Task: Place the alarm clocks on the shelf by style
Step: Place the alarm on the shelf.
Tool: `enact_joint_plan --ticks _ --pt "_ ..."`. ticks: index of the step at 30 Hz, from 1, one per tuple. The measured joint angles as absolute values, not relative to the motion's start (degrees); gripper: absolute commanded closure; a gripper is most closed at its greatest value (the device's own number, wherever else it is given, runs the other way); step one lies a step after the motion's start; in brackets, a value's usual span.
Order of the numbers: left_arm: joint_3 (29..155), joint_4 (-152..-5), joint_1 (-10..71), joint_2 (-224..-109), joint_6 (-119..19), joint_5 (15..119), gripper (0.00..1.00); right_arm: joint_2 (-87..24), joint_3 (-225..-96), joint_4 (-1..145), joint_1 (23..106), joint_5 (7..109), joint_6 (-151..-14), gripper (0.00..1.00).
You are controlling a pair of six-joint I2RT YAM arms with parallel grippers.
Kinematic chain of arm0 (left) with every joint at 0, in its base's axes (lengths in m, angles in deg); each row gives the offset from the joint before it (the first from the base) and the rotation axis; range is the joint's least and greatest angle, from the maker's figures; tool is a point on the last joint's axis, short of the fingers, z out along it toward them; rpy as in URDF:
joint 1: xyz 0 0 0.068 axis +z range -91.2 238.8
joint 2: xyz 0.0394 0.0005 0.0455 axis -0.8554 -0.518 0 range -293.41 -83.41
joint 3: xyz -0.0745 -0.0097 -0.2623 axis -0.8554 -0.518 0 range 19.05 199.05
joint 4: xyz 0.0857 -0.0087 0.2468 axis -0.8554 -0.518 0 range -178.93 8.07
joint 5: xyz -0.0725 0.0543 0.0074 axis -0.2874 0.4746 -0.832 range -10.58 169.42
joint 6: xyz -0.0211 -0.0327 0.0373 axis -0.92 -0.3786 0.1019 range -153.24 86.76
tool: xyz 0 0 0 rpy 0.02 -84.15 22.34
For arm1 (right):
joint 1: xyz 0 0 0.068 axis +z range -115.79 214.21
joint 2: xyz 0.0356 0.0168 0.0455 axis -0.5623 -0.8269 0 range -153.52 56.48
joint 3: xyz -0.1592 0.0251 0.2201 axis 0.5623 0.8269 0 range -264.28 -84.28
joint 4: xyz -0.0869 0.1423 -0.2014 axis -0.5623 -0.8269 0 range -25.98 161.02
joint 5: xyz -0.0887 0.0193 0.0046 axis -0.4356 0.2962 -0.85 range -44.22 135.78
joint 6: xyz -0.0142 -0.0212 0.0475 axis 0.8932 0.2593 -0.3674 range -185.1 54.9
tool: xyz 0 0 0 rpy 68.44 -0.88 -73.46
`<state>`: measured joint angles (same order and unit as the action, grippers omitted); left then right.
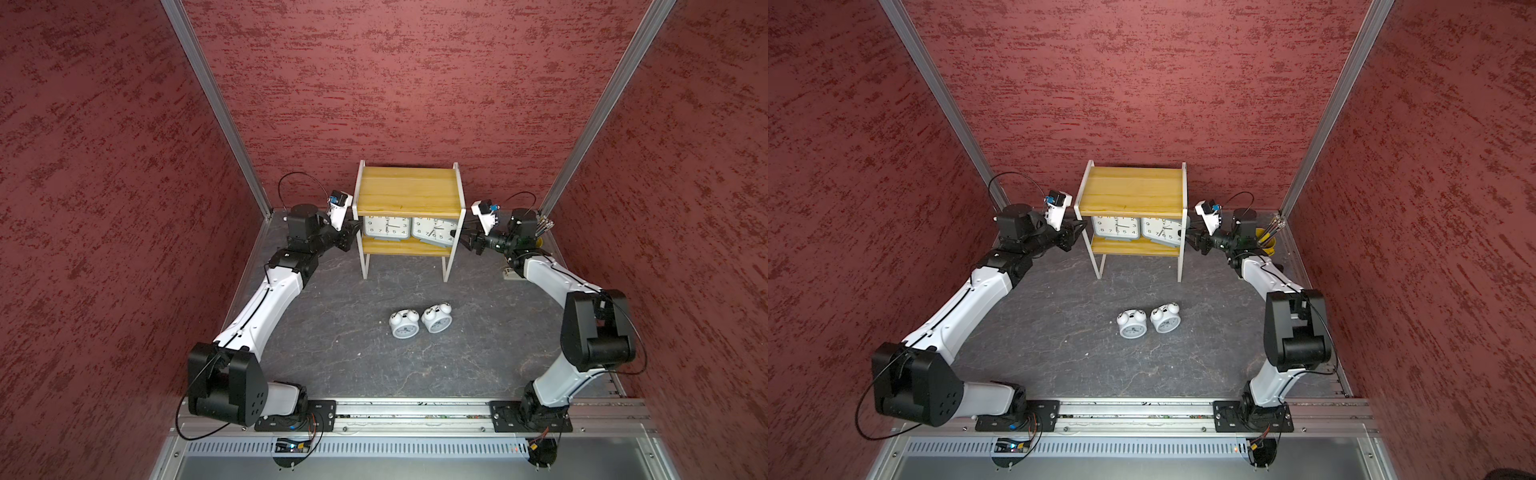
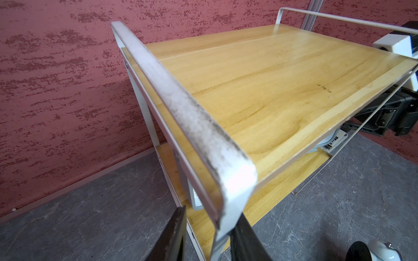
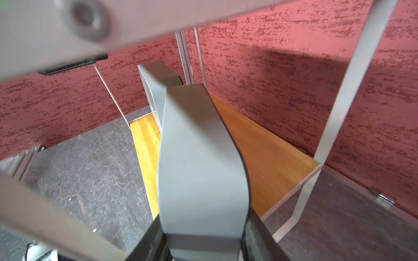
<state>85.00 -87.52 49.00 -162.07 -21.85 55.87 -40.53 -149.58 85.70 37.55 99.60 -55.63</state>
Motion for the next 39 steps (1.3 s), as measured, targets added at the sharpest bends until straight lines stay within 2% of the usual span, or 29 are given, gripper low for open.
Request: enact_joint_plan --ticks 4,8,16,21,28,32,39 --pt "85.0 -87.52 49.0 -162.07 -21.85 55.87 0.65 -40.57 -149.78 84.84 37.61 99.3 -55.32 0.39" --pt "85.0 -87.52 49.0 -162.07 -21.85 55.81 0.65 -40.51 -149.78 84.38 37.68 97.77 -54.84 0.28" --pt "85.0 -87.52 49.0 -162.07 -21.85 55.76 0.65 -35.52 -147.07 84.43 37.77 91.47 -54.34 0.24" --pt "85.0 -87.52 49.0 -162.07 -21.85 55.74 0.65 -31.3 -143.88 84.43 37.77 88.83 -54.45 0.29" --pt "84.98 -87.52 49.0 -162.07 -21.85 55.7 0.65 -29.49 -141.41 83.73 37.77 87.45 -55.47 0.59" --pt "84.94 -87.52 49.02 -162.07 -21.85 55.65 0.65 -29.53 -141.41 83.64 37.77 87.6 -56.35 0.69" --pt "84.94 -87.52 49.06 -162.07 -21.85 55.41 0.65 -30.52 -141.43 83.64 38.01 88.02 -57.64 0.7"
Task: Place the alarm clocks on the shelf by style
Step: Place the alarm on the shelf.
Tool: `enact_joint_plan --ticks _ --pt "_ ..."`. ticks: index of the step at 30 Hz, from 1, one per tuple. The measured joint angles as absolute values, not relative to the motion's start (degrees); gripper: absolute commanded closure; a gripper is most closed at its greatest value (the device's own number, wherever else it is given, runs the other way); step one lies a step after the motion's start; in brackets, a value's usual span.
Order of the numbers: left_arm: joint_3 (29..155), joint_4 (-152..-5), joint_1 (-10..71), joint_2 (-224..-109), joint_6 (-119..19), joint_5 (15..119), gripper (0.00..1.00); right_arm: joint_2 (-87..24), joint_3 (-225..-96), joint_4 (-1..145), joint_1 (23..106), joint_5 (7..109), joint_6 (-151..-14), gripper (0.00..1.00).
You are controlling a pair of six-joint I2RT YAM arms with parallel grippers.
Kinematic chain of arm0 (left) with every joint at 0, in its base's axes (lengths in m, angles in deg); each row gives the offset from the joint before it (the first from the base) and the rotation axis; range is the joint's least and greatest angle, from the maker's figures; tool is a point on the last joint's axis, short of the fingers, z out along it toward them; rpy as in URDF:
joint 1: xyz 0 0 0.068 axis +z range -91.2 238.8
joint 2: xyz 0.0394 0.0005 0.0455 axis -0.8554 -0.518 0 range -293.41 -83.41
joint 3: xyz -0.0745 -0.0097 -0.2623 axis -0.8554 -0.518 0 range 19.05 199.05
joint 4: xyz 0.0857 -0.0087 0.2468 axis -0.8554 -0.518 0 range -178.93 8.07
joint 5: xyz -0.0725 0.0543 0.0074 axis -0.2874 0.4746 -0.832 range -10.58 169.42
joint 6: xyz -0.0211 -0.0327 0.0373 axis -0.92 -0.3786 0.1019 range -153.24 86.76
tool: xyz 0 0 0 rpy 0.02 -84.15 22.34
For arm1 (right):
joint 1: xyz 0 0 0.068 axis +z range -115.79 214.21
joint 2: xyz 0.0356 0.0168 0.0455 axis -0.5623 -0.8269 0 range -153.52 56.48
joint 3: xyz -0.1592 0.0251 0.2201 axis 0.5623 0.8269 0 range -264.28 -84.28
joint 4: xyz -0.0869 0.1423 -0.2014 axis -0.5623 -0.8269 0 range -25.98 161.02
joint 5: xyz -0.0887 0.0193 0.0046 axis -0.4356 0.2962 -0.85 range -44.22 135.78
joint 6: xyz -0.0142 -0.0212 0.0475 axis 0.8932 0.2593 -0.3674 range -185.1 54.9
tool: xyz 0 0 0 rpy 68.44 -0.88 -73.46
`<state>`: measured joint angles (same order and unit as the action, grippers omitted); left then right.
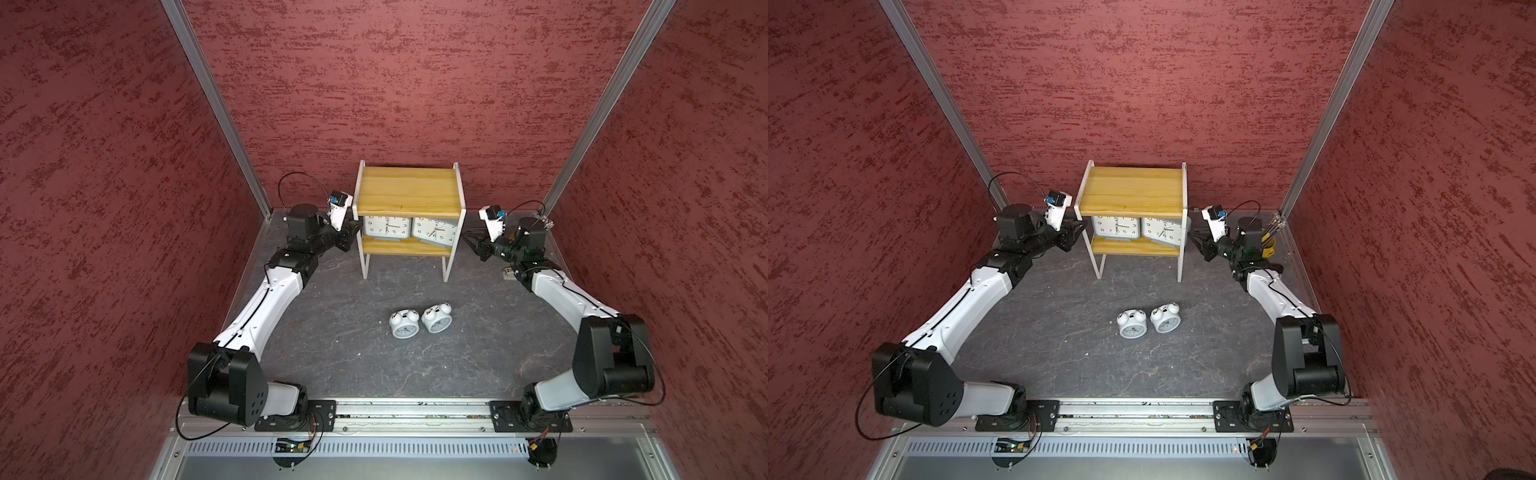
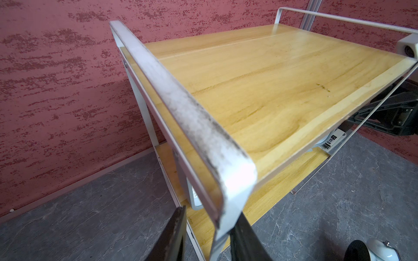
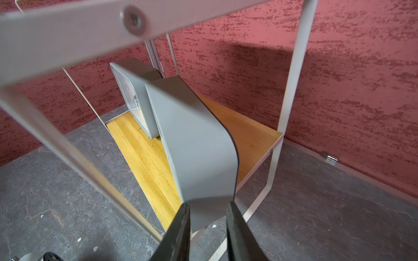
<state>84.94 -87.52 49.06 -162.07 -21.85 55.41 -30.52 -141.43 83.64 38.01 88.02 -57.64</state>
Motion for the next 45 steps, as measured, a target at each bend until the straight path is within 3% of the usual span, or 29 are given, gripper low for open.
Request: enact_joint_plan --ticks 7,28,45 --pt "84.94 -87.52 49.13 -162.07 -21.85 55.17 0.65 -31.76 -142.56 83.16 38.4 87.98 -57.73 0.76" --pt "84.94 -87.52 49.15 -162.07 -21.85 53.12 0.65 -33.69 -146.19 80.14 39.38 88.63 -56.83 0.74" --pt "84.94 -87.85 49.5 -162.13 -21.17 48.53 0.74 -34.71 -147.96 78.68 39.65 88.54 -56.11 0.7"
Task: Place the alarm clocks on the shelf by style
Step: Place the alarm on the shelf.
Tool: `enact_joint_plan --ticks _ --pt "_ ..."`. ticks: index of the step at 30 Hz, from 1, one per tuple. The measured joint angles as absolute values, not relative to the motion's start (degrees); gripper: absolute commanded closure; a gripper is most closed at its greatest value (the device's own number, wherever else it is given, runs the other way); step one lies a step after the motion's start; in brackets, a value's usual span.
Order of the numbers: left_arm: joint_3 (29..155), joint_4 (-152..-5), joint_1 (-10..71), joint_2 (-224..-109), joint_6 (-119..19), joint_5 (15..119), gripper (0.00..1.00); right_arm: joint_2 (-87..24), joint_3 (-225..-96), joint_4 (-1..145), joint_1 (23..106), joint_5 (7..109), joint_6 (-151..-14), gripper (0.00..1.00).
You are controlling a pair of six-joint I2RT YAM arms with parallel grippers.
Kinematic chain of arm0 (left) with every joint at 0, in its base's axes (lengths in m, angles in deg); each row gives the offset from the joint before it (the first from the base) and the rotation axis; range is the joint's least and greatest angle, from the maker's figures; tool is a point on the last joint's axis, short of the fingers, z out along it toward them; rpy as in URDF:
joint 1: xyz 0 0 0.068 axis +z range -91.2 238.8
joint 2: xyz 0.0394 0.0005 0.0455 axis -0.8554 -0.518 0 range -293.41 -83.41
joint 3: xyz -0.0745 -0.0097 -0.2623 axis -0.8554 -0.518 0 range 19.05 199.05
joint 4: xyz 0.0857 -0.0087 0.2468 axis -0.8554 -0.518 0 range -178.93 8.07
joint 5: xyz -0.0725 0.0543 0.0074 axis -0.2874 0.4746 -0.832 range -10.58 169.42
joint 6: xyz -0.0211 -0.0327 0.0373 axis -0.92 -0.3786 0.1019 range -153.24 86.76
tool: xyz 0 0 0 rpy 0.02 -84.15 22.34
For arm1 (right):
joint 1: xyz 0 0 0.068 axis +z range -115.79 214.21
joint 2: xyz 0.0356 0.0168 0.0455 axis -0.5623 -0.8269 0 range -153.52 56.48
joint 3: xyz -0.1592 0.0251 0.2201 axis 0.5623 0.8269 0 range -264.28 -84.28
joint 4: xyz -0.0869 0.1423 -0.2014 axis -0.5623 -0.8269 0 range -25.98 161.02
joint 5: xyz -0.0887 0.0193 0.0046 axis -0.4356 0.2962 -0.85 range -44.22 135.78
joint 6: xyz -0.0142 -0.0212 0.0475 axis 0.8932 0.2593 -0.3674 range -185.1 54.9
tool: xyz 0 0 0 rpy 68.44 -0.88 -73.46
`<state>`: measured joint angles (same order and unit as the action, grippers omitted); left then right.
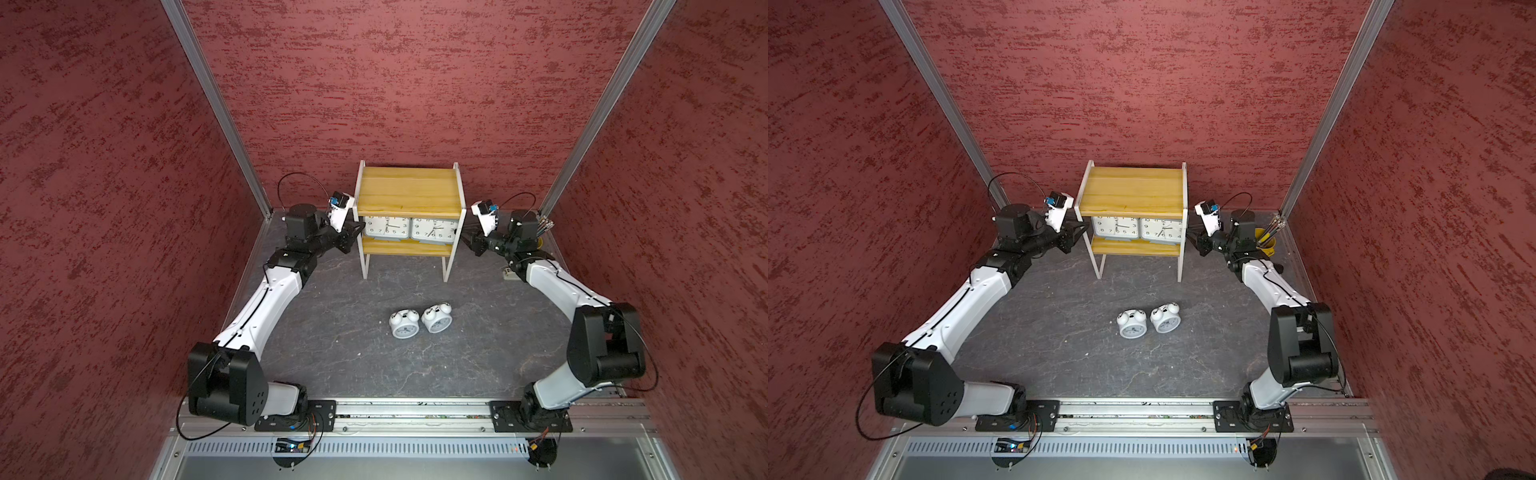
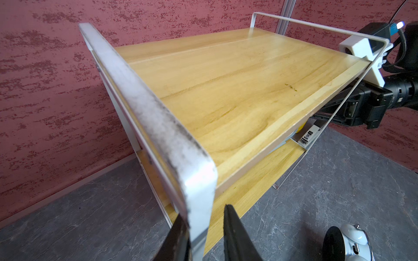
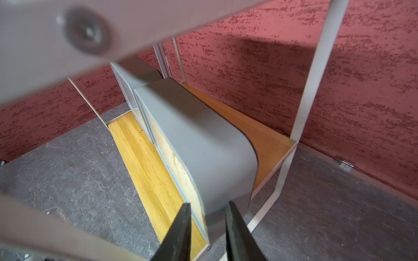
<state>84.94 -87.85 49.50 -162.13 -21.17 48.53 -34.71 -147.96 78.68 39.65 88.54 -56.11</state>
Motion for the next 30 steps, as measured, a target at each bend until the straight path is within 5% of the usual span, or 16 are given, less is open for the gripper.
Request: enact_joint_plan --ticks 11,30 --pt "84.96 -88.44 49.63 -162.13 -19.24 48.0 0.77 -32.9 -145.78 79.44 39.78 84.72 -56.11 0.43" --pt "84.96 -90.73 49.2 -161.04 -16.86 47.96 0.7 -19.76 -136.31 77.5 38.99 75.82 -55.63 0.37"
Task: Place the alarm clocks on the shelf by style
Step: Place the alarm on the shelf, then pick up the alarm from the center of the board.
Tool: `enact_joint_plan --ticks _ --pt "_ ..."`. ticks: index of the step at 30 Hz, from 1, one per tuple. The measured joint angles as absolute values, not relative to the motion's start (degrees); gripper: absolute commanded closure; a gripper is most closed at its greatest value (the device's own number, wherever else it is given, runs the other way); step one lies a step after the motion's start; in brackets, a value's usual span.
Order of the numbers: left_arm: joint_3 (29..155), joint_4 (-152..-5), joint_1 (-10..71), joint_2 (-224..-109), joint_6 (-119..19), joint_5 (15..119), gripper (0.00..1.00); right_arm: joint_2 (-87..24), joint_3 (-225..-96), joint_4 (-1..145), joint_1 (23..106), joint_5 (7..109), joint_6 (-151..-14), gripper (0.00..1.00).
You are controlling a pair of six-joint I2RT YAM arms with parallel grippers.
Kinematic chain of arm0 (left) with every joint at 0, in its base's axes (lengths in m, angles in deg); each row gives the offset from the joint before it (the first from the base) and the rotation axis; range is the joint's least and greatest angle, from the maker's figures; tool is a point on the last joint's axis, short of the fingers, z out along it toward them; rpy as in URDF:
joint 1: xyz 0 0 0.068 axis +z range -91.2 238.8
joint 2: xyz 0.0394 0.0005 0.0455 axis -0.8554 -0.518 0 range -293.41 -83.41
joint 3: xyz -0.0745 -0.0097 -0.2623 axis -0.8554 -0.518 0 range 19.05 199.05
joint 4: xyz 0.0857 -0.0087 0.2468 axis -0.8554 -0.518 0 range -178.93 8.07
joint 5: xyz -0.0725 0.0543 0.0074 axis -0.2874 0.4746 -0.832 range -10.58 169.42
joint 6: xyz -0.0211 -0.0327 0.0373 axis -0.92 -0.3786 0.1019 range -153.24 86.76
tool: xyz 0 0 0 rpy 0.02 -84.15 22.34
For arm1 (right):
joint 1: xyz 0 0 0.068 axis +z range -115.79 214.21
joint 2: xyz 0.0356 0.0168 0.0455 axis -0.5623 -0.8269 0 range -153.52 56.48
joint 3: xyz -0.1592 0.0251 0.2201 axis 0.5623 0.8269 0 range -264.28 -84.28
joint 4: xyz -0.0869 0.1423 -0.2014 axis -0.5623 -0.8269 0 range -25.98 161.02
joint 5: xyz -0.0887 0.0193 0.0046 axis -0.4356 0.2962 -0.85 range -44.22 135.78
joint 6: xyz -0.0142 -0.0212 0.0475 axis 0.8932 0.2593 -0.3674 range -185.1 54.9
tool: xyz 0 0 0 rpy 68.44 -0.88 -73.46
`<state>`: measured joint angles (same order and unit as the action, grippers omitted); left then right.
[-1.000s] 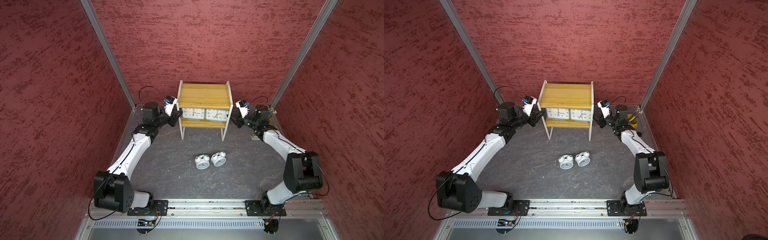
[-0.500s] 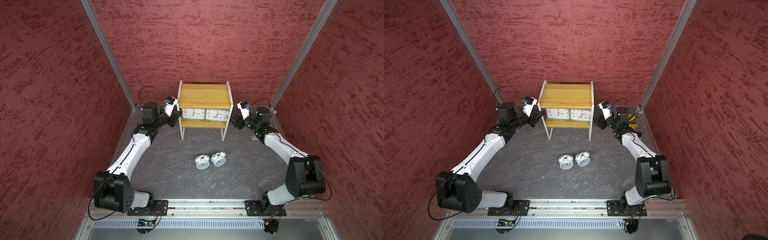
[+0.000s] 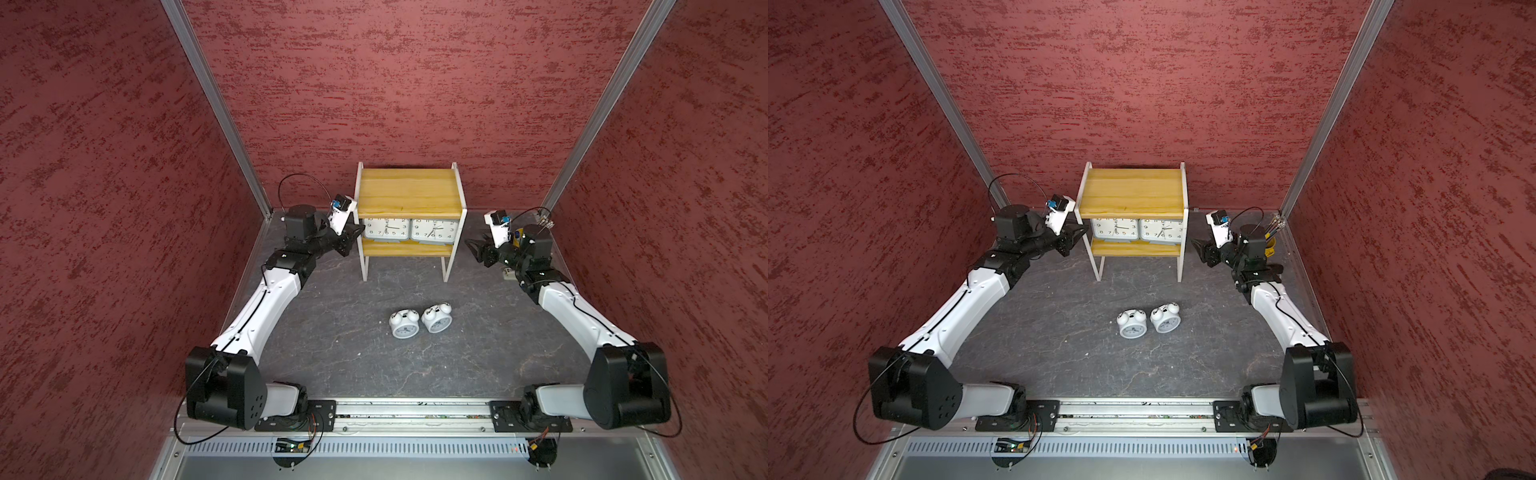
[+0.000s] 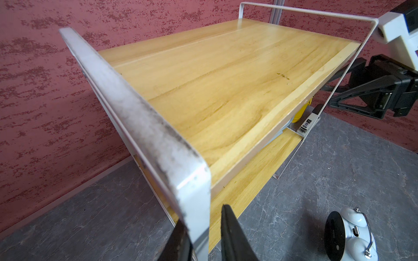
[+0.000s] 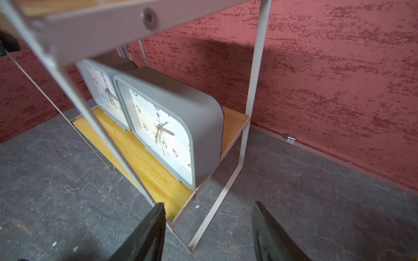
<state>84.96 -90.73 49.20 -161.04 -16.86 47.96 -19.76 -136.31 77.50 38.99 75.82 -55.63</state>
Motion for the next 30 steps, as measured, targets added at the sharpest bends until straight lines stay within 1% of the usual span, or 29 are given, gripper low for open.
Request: enact_joint_plan --ticks 3,5,7,9,11,14,17,18,22,23,25,27,30 --pt "84.96 -91.26 48.82 -160.93 -16.49 48.07 0.54 -16.68 -134.35 76.71 38.99 75.39 -55.61 0.36" --pt "84.96 -91.98 48.32 -160.69 -16.53 48.66 0.46 -14.45 -132.95 75.84 38.99 75.21 -55.65 0.36" --pt "84.96 -93.09 47.8 -160.01 -16.51 49.99 0.36 -12.2 -131.79 74.72 38.99 75.12 -55.82 0.36" --pt "84.89 -94.21 47.58 -158.48 -16.64 51.87 0.3 -9.88 -130.89 73.5 38.99 75.12 -56.48 0.36" --pt "84.5 -94.91 47.58 -156.34 -16.64 53.86 0.27 -7.76 -130.17 72.43 38.99 75.17 -57.38 0.35" --pt "82.88 -95.98 47.43 -151.93 -16.71 56.18 0.28 -3.9 -127.53 72.25 38.99 75.25 -59.36 0.35" --pt "80.21 -97.64 46.27 -147.53 -16.71 57.25 0.32 0.0 -123.86 72.36 38.99 75.19 -62.1 0.36" --pt "79.01 -98.25 45.44 -146.09 -16.75 57.34 0.34 0.96 -122.94 72.32 38.99 75.17 -62.99 0.36" --pt "73.37 -99.8 39.82 -142.02 -16.75 57.2 0.35 3.08 -121.19 71.62 39.45 75.08 -66.16 0.36" --pt "71.71 -100.13 37.72 -141.48 -16.75 56.99 0.36 3.4 -120.9 71.58 39.58 75.04 -66.77 0.36" --pt "69.33 -100.57 34.6 -141.41 -16.75 56.11 0.42 3.82 -120.38 71.44 40.0 75.04 -67.85 0.36" --pt "67.17 -101.07 31.75 -142.07 -16.64 54.73 0.51 3.99 -119.88 71.18 40.39 75.01 -68.7 0.36" --pt "65.72 -101.49 29.24 -144.12 -15.9 53.29 0.54 4.04 -119.44 70.77 40.56 74.99 -69.27 0.35"
